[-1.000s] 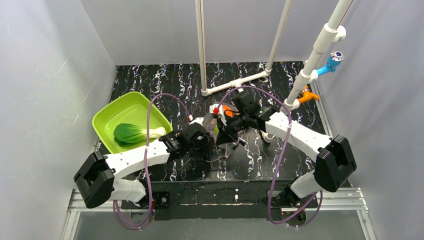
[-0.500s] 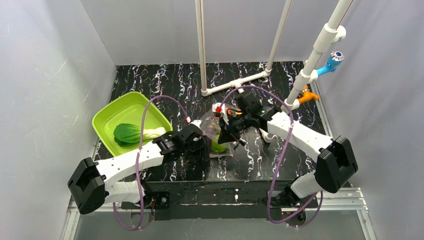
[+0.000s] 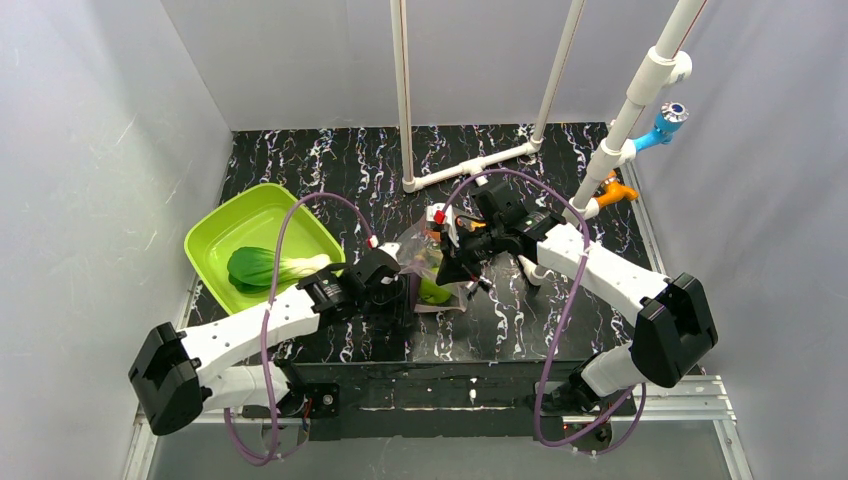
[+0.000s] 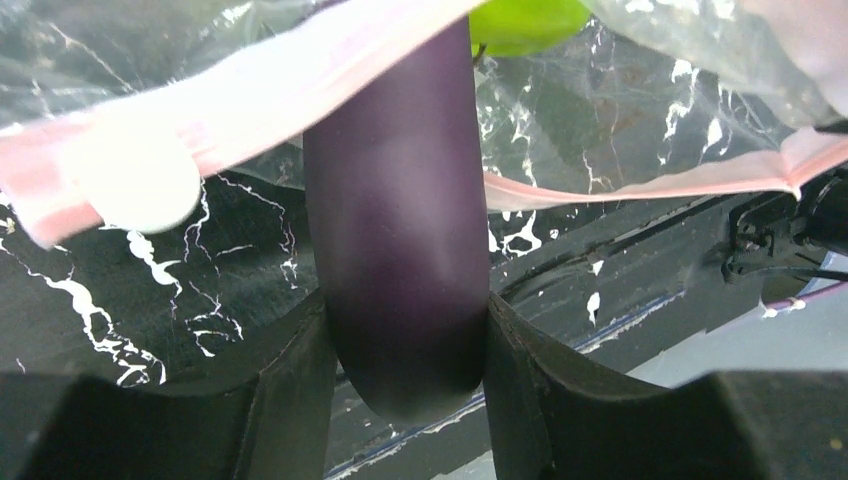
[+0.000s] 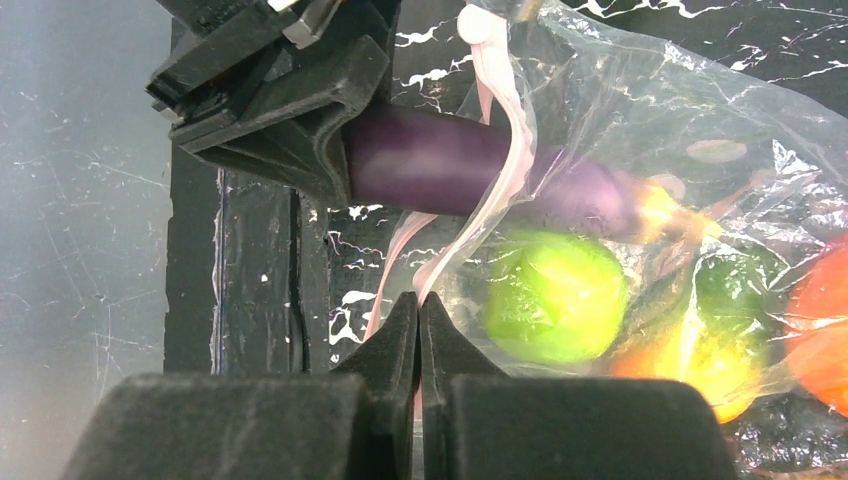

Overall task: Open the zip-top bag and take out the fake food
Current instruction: Pick up the fake vegetable from the zipper food storage bag, then place the fake vegetable in the bin.

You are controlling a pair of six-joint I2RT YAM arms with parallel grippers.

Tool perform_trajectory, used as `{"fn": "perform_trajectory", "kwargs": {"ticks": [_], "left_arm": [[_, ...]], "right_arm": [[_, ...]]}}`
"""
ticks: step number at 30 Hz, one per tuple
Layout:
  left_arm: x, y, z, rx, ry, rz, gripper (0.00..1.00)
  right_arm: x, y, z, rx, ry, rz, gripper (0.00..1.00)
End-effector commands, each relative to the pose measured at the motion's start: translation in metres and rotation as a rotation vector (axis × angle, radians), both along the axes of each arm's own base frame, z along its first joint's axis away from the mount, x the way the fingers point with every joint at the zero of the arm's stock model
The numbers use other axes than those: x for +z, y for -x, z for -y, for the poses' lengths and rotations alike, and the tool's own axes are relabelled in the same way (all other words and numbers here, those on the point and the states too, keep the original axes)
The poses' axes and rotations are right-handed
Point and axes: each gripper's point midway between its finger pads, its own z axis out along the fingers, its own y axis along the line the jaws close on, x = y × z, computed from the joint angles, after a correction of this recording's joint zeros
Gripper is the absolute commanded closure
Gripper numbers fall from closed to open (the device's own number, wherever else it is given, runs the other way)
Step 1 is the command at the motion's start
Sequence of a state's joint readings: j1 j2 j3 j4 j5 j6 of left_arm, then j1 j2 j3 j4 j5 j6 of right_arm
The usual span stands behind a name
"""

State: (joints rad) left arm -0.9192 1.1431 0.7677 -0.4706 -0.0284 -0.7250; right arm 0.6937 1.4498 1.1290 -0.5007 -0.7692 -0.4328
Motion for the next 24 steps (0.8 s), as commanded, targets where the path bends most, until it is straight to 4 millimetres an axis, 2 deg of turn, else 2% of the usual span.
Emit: {"fn": "perform_trajectory", "kwargs": {"ticks": [1,16,24], "left_arm": [[0.021,0.008,-0.003,-0.044,0.018,0.007,1.00],[0.045,0.056,-0.041,-0.239,-0.040,-0.065,1.00],[0.059,0.073,-0.059,-0.327,-0.068,-0.076,1.00]], "right_arm": [[0.014,0.000,-0.001,0.010,-0.051,0.034,0.99],[0.012,0.001,0.000,0.012,-0.051,0.027,0.99],[0.012,0.002,0.000,0.017,-0.051,0.025,0.99]]}}
